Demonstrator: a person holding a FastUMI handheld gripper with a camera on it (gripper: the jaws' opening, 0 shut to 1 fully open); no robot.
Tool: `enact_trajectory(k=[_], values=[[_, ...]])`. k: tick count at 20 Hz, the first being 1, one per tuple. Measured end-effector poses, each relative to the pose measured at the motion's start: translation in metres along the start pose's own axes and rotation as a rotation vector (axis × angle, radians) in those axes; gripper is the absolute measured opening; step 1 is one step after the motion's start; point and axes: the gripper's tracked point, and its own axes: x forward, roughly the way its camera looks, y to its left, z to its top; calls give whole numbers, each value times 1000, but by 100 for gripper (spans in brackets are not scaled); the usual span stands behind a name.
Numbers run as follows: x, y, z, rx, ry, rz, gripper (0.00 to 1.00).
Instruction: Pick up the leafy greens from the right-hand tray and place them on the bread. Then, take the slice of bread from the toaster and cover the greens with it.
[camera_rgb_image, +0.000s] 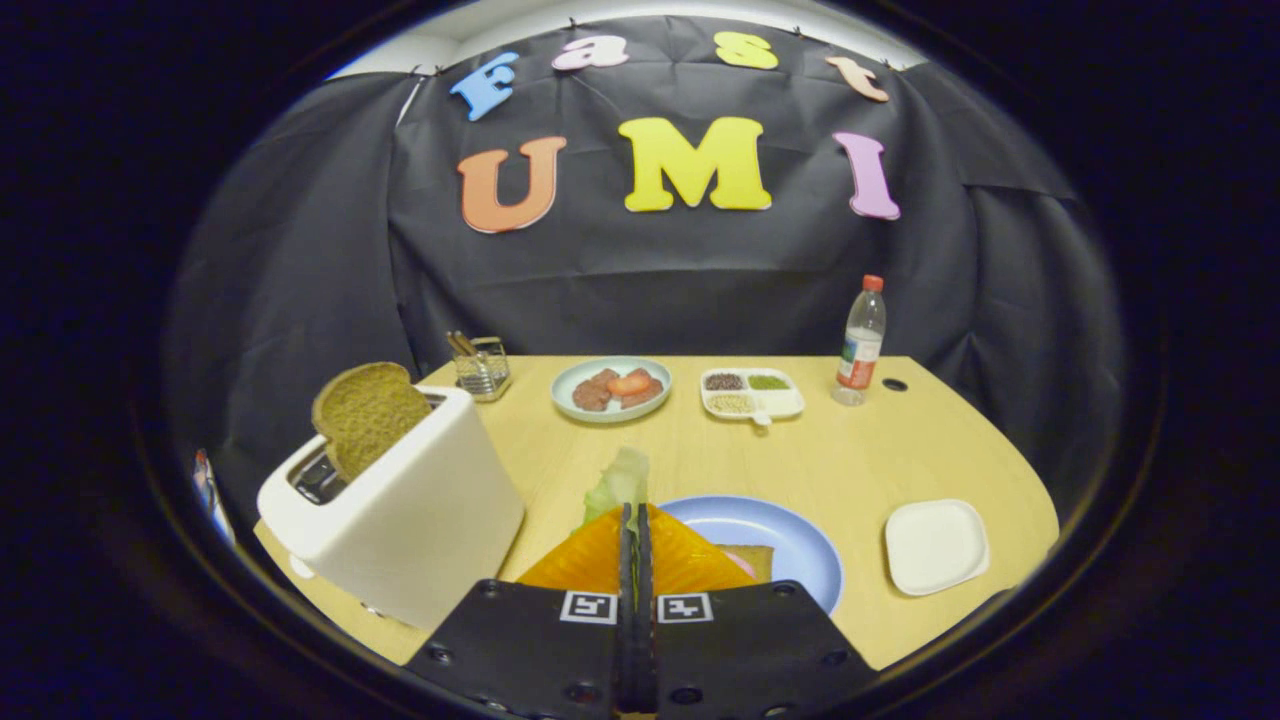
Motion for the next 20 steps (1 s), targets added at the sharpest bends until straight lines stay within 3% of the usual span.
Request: enact_trajectory(k=[7, 17, 20], values=[[44, -45, -27, 20, 82, -39, 0], [39, -71, -47, 52, 114, -76, 1], [29, -78, -47, 45, 103, -97, 12]])
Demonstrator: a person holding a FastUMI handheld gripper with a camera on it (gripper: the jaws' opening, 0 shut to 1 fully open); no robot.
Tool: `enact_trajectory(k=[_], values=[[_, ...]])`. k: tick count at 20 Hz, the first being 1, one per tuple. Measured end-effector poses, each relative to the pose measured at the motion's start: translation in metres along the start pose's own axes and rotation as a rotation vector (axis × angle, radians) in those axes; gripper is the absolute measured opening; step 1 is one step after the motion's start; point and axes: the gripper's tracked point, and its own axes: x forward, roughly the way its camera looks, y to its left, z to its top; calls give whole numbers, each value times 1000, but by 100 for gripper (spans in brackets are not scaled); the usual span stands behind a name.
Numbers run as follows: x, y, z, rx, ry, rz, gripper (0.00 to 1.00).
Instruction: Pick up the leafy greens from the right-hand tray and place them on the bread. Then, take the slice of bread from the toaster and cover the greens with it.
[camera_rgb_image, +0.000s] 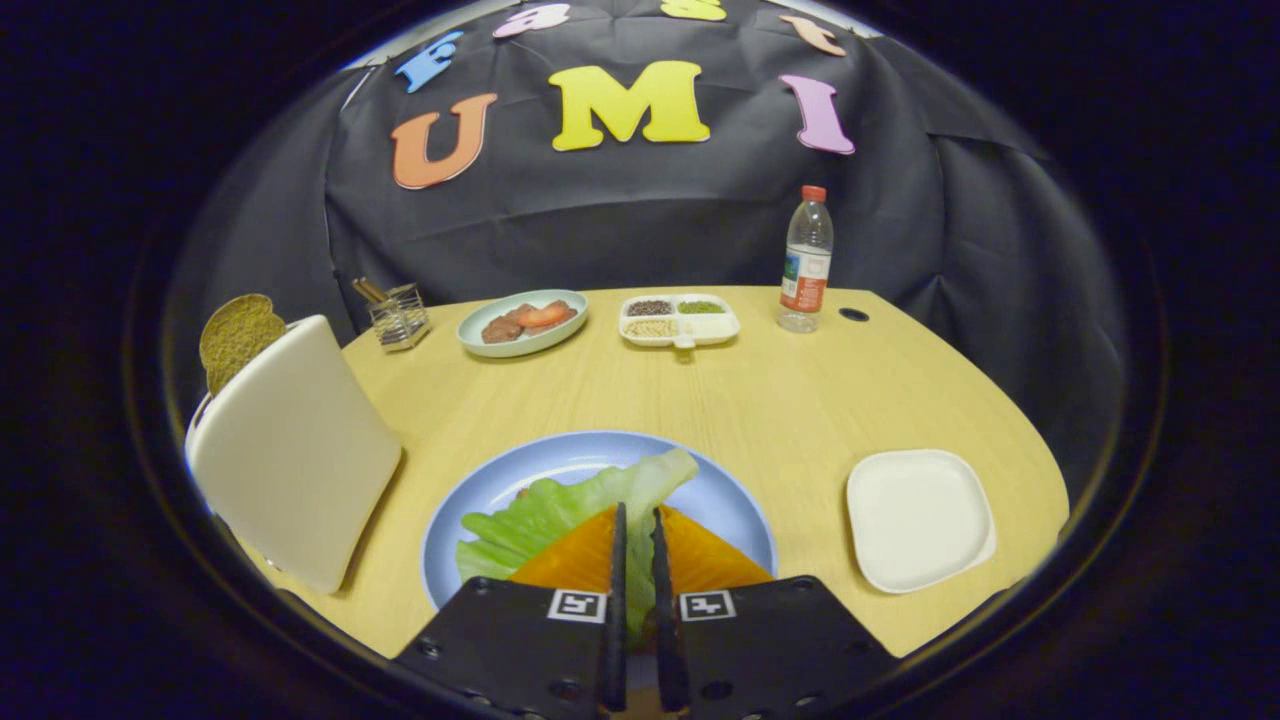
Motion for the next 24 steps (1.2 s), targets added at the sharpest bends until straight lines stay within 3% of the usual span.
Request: enact_trajectory(k=[1, 2, 4, 5, 7, 14, 24], values=[[-5, -6, 1, 0, -5, -18, 28], [-11, -8, 4, 2, -16, -28, 37], [-28, -11, 12, -8, -44, -43, 67], [-38, -14, 15, -16, -57, -62, 87], [-56, -16, 20, -37, -69, -90, 98], [-132, 11, 72, -124, -125, -172, 98], [-166, 131, 139, -86, -226, 8, 95]])
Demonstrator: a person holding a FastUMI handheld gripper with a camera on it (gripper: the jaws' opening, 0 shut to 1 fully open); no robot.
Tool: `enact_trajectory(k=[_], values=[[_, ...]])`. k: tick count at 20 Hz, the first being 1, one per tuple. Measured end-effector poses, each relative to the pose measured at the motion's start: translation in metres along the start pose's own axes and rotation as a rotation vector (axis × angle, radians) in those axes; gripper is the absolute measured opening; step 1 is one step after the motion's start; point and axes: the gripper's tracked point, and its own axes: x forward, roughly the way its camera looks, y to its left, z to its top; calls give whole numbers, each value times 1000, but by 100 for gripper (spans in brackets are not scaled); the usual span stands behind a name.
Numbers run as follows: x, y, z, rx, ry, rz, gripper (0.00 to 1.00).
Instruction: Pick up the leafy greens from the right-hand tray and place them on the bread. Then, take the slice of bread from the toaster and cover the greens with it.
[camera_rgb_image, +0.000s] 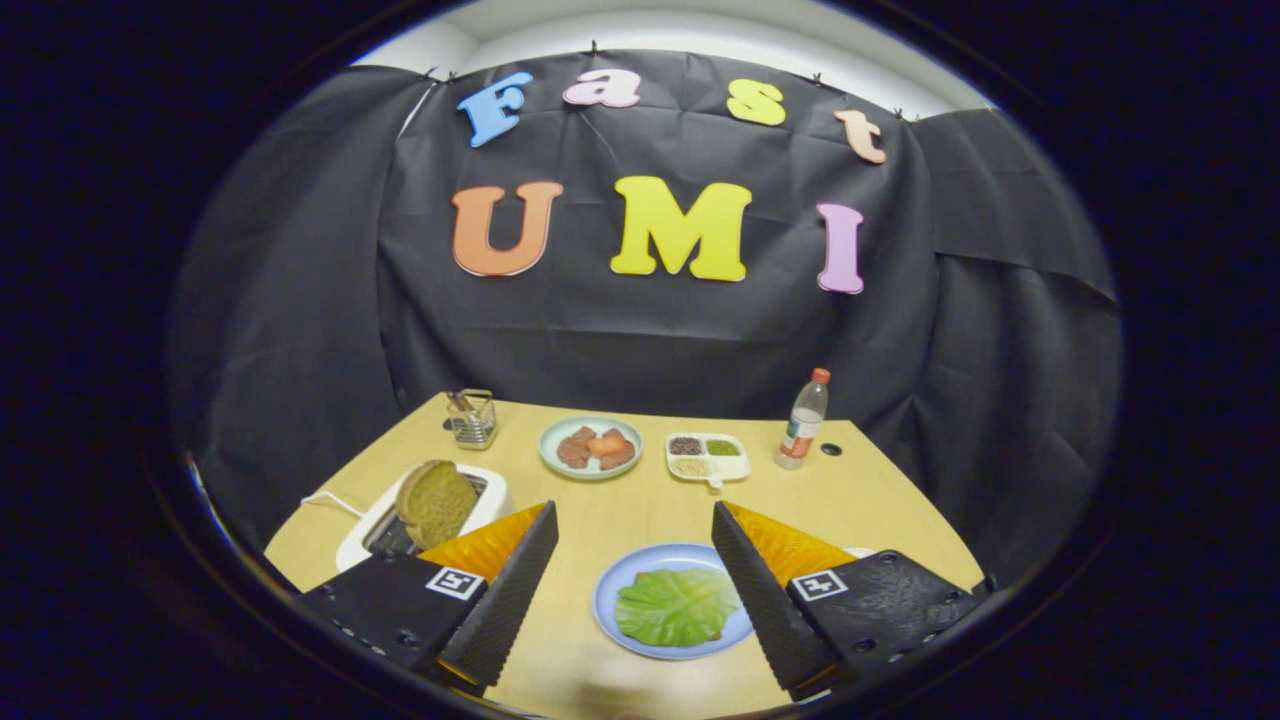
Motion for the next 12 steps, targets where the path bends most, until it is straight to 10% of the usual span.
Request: enact_trajectory(k=[12], values=[[59, 126, -11, 0, 83, 166, 95]])
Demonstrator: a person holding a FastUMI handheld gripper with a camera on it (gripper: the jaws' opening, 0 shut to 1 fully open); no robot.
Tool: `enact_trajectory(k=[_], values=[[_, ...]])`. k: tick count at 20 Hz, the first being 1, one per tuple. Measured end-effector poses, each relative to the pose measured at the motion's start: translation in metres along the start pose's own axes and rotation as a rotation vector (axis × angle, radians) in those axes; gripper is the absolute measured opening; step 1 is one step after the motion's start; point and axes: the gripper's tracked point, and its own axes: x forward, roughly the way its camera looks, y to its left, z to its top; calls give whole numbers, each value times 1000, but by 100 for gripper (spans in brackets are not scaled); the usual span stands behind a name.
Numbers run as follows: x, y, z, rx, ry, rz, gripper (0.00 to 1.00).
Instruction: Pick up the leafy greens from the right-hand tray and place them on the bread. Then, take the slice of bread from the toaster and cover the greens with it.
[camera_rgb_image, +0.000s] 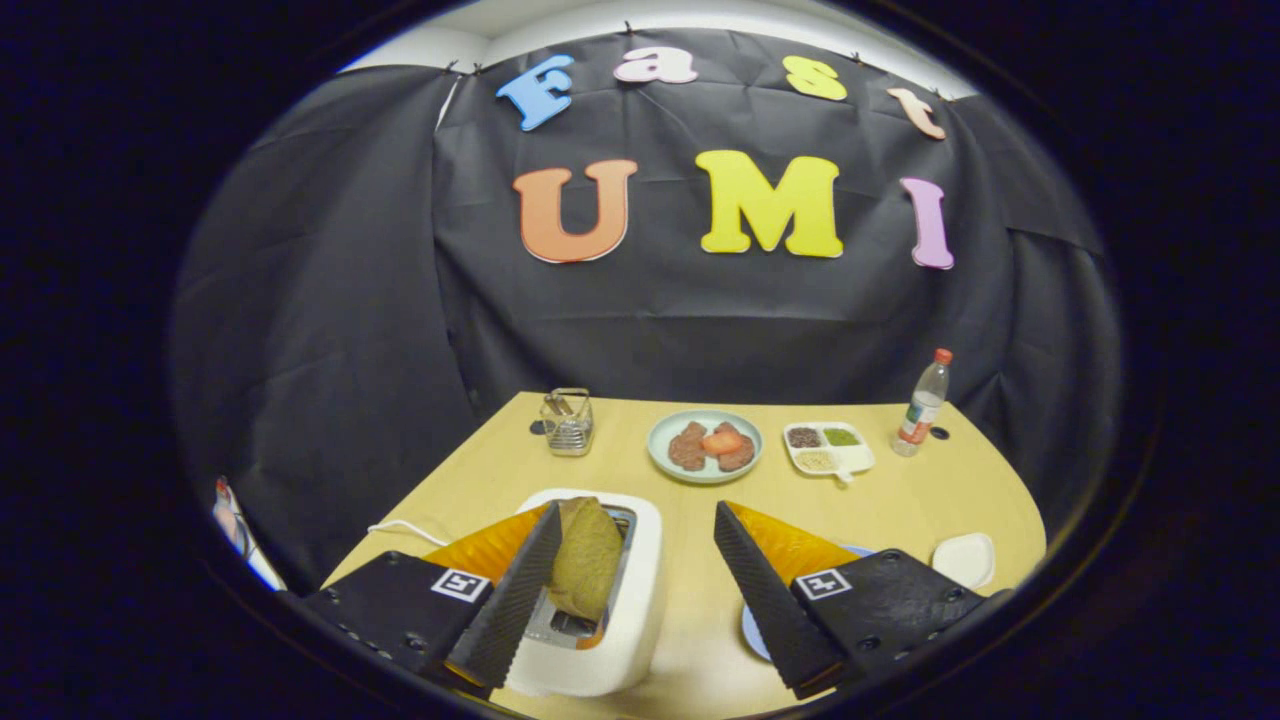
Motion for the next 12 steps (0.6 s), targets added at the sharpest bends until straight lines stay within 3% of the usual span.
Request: enact_trajectory(k=[3, 7, 10, 12], values=[[21, 16, -14, -10, 51, 4, 95], [36, 20, -28, -17, 90, -21, 75], [47, 23, -39, -19, 130, -10, 71], [44, 16, -43, -28, 140, -37, 49]])
